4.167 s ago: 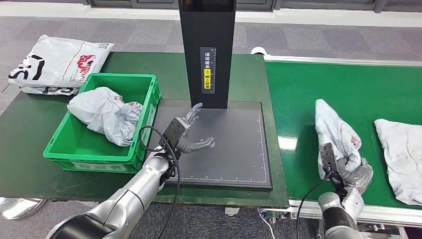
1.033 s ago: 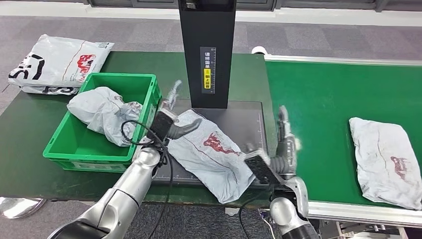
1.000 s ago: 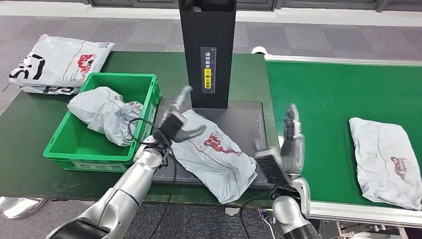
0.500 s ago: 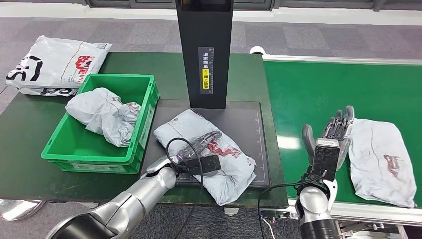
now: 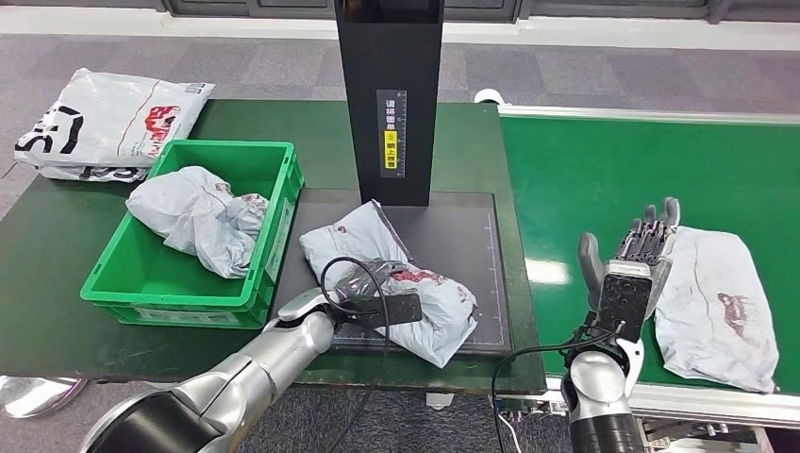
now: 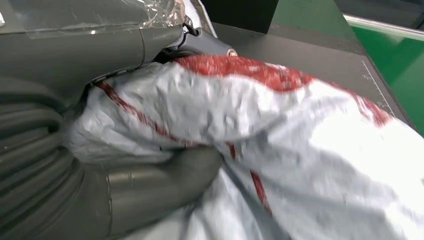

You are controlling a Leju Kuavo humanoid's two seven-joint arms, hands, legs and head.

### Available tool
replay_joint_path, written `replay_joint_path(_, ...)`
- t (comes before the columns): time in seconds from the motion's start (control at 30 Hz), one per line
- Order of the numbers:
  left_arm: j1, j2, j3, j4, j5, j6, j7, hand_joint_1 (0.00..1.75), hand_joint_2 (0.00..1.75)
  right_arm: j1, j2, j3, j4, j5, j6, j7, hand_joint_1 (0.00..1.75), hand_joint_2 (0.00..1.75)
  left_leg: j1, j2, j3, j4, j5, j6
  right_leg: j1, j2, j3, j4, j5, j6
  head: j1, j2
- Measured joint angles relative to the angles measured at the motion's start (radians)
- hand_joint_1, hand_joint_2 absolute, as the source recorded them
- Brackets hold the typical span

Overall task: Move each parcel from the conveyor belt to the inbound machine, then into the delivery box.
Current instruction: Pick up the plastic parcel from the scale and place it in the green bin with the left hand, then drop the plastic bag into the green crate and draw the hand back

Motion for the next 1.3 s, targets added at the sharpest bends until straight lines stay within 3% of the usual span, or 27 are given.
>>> replay_joint_path(0.2, -0.002, 0.0, 0.0, 0.002, 0.004, 0.037, 0.001, 1.75, 1.75, 0.006, 0.002, 0.0, -0.006, 0.002, -0.004, 0.005, 0.0, 1.75, 0.0, 0.0, 0.001, 0.0, 0.0, 0.0, 0.0, 0.0, 0.0, 0.0, 0.0, 0.0, 0.0, 0.0)
replay_joint_path(0.37, 0.001, -0.001, 0.016, -0.017, 0.085, 0.179, -0.051, 1.75, 1.75, 0.025, 0.013, -0.002, -0.041, 0.013, -0.018, 0.021, 0.0, 1.75, 0.0, 0.0, 0.0, 0.0, 0.0, 0.0, 0.0, 0.0, 0.0, 0.0, 0.0, 0.0, 0.0, 0.0)
replay_joint_path(0.57, -0.004, 0.003, 0.126, -0.165, 0.207, 0.315, -0.126, 1.75, 1.75, 0.031, 0.029, -0.014, -0.064, 0.022, -0.018, 0.026, 0.0, 1.75, 0.0, 0.0, -0.001, 0.0, 0.0, 0.0, 0.0, 0.0, -0.001, 0.001, 0.0, 0.0, 0.0, 0.0)
replay_joint_path(0.73, -0.03, 0.019, 0.172, -0.319, 0.095, 0.508, -0.13, 1.75, 1.75, 0.018, 0.048, -0.031, -0.071, 0.032, -0.011, 0.035, 0.0, 1.75, 0.0, 0.0, -0.001, 0.0, 0.0, 0.0, 0.0, 0.0, -0.001, 0.001, 0.0, 0.0, 0.0, 0.0)
replay_joint_path(0.83, -0.068, 0.036, 0.186, -0.399, -0.102, 0.577, -0.023, 1.75, 1.75, 0.008, 0.061, -0.047, -0.074, 0.035, -0.001, 0.04, 0.0, 1.75, 0.0, 0.0, -0.001, 0.0, 0.001, 0.0, 0.0, 0.0, -0.001, 0.001, 0.0, 0.0, 0.0, 0.0)
replay_joint_path(0.93, -0.097, 0.049, 0.245, -0.462, -0.427, 0.594, 0.071, 1.75, 1.75, 0.007, 0.064, -0.053, -0.074, 0.005, 0.009, 0.031, 0.0, 1.75, 0.0, 0.0, -0.001, 0.0, 0.001, 0.0, 0.0, 0.0, -0.001, 0.001, 0.0, 0.0, 0.0, 0.0)
replay_joint_path(1.03, -0.105, 0.086, 0.302, -0.498, -0.721, 0.595, 0.282, 1.75, 1.75, 0.01, 0.058, -0.053, -0.063, -0.04, -0.004, 0.007, 0.0, 1.75, 0.0, 0.001, -0.001, 0.0, 0.0, -0.001, 0.0, 0.001, -0.002, 0.001, 0.0, 0.0, 0.0, 0.0)
replay_joint_path(1.13, -0.125, 0.155, 0.304, -0.462, -0.774, 0.595, 0.525, 1.75, 1.75, 0.018, 0.045, -0.051, -0.046, -0.078, -0.014, -0.011, 0.0, 1.75, 0.0, 0.005, 0.0, 0.0, 0.0, -0.001, 0.0, 0.005, -0.003, 0.002, 0.0, -0.001, 0.0, 0.0)
replay_joint_path(1.23, -0.136, 0.214, 0.303, -0.417, -0.77, 0.594, 0.572, 1.75, 1.75, 0.026, 0.033, -0.049, -0.033, -0.095, -0.011, -0.014, 0.0, 1.75, 0.001, 0.005, -0.001, 0.0, 0.001, -0.002, 0.002, 0.005, -0.004, 0.002, 0.0, -0.002, 0.0, 0.0)
replay_joint_path(1.3, -0.154, 0.238, 0.304, -0.357, -0.769, 0.587, 0.578, 1.75, 0.87, 0.026, 0.027, -0.048, -0.024, -0.105, 0.0, -0.013, 0.0, 1.75, 0.002, 0.0, -0.002, 0.0, 0.001, -0.003, 0.002, 0.001, -0.003, 0.003, -0.001, -0.003, 0.0, 0.0)
